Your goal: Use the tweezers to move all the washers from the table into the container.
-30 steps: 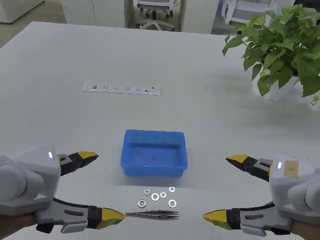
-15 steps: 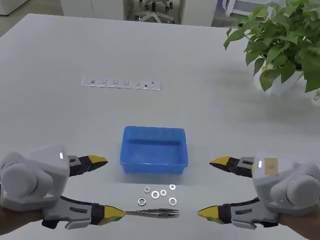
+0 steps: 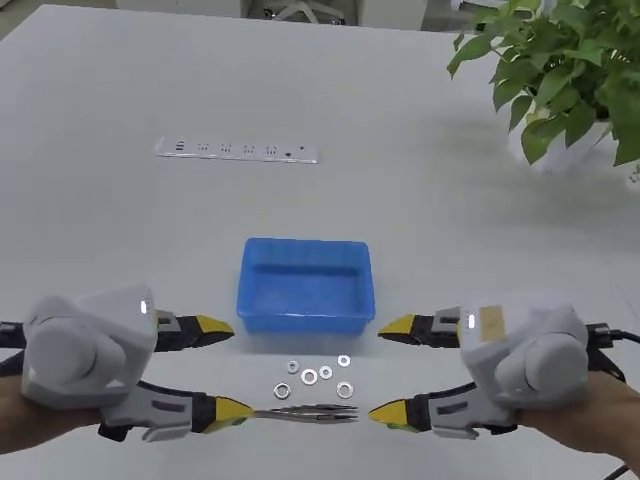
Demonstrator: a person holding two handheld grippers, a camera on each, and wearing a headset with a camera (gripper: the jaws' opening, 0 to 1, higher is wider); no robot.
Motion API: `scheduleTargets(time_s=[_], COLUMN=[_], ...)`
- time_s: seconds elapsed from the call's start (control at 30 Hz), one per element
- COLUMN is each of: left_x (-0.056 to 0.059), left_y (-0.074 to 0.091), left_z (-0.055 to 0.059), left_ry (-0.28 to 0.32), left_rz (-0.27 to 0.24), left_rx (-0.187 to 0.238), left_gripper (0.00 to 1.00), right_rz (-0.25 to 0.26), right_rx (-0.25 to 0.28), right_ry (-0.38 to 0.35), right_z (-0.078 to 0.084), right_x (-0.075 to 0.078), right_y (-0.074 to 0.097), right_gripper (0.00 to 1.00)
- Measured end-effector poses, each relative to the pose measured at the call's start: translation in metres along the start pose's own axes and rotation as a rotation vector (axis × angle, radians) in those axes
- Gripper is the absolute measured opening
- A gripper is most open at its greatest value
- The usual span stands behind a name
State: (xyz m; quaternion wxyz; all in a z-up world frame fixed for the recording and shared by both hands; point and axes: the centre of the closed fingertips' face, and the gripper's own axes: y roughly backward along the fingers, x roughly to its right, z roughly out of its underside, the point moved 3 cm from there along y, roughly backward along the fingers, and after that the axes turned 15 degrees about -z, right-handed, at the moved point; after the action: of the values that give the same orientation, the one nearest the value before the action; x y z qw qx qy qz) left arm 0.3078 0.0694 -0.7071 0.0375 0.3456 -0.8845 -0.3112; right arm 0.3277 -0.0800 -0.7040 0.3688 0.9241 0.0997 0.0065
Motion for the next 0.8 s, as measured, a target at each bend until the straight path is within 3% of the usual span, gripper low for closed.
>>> scheduleTargets(time_s=[0.3, 0.8], left_x=[0.006, 0.013], left_y=[-0.010, -0.024], left_z=[0.010, 0.024], left_ry=[-0.059, -0.125], left_rz=[0.053, 0.111], left_rx=[-0.040, -0.091], left_gripper=[0.43, 0.31], right_rz=[-0.077, -0.149], right_rx=[-0.050, -0.110], right_ry=[0.045, 0.088], right_z=[0.001, 0.005], right_x=[-0.003, -0.004], right_y=[-0.022, -0.051], right_gripper=[0.38, 0.27])
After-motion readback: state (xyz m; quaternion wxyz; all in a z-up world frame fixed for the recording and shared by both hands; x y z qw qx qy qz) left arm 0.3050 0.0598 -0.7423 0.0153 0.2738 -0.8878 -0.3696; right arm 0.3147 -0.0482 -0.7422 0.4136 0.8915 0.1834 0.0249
